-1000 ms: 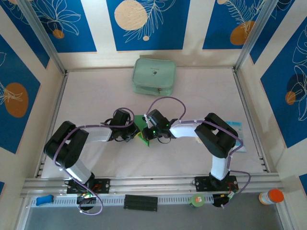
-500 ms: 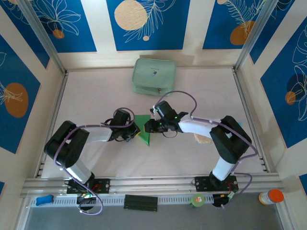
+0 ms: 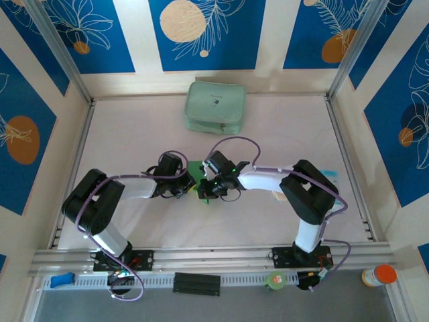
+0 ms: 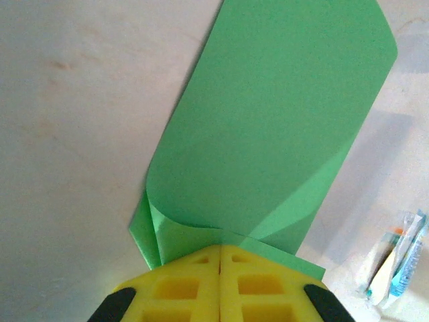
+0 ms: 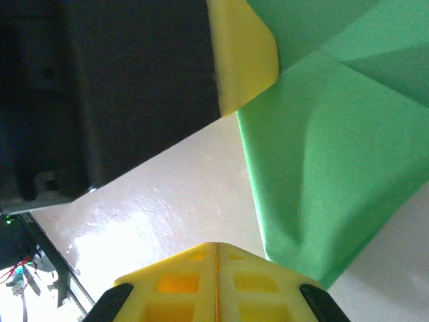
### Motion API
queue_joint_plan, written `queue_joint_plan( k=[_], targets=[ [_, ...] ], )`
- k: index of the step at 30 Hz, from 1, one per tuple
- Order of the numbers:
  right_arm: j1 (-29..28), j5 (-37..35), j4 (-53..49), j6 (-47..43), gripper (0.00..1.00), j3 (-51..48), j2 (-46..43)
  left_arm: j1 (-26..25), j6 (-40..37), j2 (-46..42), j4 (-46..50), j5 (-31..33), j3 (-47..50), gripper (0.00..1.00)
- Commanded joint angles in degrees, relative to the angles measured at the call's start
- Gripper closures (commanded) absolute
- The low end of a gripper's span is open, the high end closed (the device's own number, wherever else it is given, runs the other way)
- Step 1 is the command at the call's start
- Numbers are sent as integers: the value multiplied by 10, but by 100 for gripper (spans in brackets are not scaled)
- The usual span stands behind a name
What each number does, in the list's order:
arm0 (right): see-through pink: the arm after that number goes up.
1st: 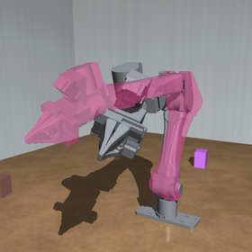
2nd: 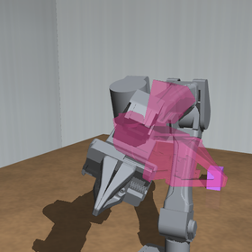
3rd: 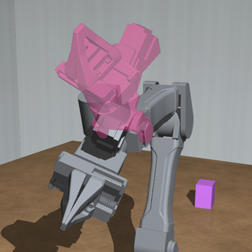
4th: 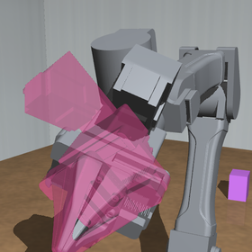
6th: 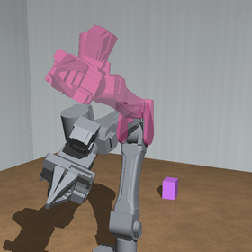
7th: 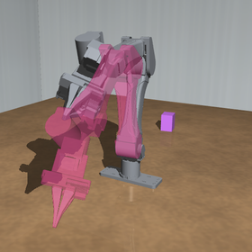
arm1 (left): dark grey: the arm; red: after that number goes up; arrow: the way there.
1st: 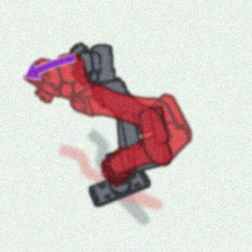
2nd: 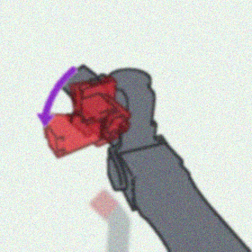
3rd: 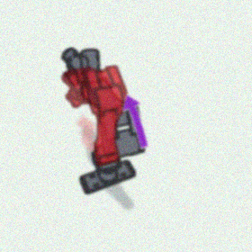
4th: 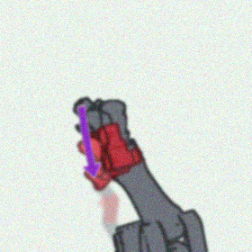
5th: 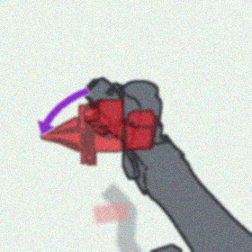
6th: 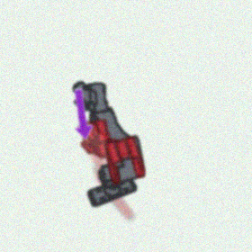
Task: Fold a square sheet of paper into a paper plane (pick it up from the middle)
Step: Third fold the triangle at the center of the table.
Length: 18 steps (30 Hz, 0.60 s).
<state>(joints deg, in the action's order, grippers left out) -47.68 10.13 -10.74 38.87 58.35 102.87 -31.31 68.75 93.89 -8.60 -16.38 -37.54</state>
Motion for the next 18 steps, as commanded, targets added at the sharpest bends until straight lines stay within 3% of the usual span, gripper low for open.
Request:
queue_joint_plan(
  k=[1,18],
  targets=[
    [-6,20,-26,-12,94,25,12,-3,6,19,66,30,13,92],
    [-6,-24,-65,-15,94,35,34,-4,4,22,74,32,9,93]
  ],
)
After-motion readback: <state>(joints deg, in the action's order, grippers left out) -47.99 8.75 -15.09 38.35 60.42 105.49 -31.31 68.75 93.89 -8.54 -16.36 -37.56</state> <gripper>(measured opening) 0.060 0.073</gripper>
